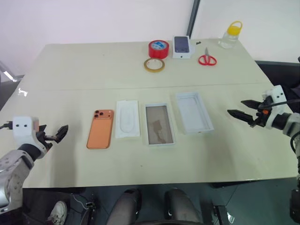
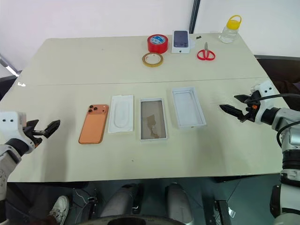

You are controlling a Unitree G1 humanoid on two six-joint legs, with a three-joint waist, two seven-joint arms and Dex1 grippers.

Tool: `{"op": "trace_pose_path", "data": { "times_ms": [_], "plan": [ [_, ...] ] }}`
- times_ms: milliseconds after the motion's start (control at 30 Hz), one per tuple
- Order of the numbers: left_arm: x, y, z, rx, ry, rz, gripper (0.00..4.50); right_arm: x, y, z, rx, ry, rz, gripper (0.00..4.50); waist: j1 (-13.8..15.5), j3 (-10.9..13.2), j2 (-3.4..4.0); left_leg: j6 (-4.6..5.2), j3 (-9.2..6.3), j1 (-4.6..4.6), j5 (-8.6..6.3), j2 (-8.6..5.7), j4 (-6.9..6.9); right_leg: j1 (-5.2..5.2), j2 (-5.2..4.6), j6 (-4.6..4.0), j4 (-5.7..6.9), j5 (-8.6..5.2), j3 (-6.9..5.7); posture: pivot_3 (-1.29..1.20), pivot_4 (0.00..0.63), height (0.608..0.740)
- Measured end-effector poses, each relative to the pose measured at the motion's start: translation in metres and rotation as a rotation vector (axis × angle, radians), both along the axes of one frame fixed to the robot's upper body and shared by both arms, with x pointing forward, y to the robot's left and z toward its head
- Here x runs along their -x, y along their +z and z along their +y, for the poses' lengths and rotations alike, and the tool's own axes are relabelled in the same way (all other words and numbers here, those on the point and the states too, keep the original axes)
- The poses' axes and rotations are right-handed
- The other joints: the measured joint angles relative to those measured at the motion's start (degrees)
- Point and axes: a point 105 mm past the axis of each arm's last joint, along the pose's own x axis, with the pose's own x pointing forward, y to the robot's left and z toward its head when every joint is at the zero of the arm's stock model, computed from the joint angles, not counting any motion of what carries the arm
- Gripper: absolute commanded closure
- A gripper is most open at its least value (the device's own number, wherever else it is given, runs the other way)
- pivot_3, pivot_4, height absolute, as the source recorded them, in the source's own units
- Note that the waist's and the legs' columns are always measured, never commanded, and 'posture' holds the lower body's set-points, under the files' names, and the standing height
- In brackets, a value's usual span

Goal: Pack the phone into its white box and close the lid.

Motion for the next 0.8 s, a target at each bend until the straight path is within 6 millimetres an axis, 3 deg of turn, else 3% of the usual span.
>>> {"op": "trace_pose_path", "data": {
  "times_ms": [167, 400, 600, 800],
  "plan": [
    [0.000, 0.000, 0.001, -0.001, 0.007, -0.002, 0.15, -0.002, 0.002, 0.005, 0.001, 0.018, -0.006, 0.08, 0.11, 0.00, 0.00, 0.00, 0.00, 0.00, 0.00, 0.00, 0.01, 0.01, 0.00, 0.00, 0.00, 0.00, 0.00, 0.00, 0.150, 0.740],
    [-0.010, 0.014, -0.012, 0.015, -0.040, -0.043, 0.15, -0.004, 0.010, 0.035, 0.014, 0.116, -0.049, 0.08, 0.11, 0.00, 0.00, 0.00, -0.01, -0.01, 0.00, 0.00, 0.01, 0.01, 0.00, 0.00, 0.00, 0.00, 0.00, 0.00, 0.150, 0.740],
    [-0.034, 0.037, -0.065, 0.073, -0.222, -0.104, 0.15, 0.000, 0.014, 0.075, 0.047, 0.252, -0.077, 0.08, 0.18, 0.00, 0.00, -0.14, -0.01, -0.02, 0.08, -0.01, 0.05, 0.01, 0.00, 0.01, 0.00, 0.00, -0.01, 0.00, 0.150, 0.740],
    [-0.038, 0.025, -0.124, 0.175, -0.438, 0.001, 0.06, 0.016, 0.017, 0.114, 0.094, 0.369, -0.109, 0.02, 0.01, 0.01, -0.01, -0.29, 0.00, -0.02, 0.17, 0.00, 0.04, -0.03, 0.03, 0.01, 0.03, 0.00, 0.01, 0.00, 0.150, 0.740]
  ]
}}
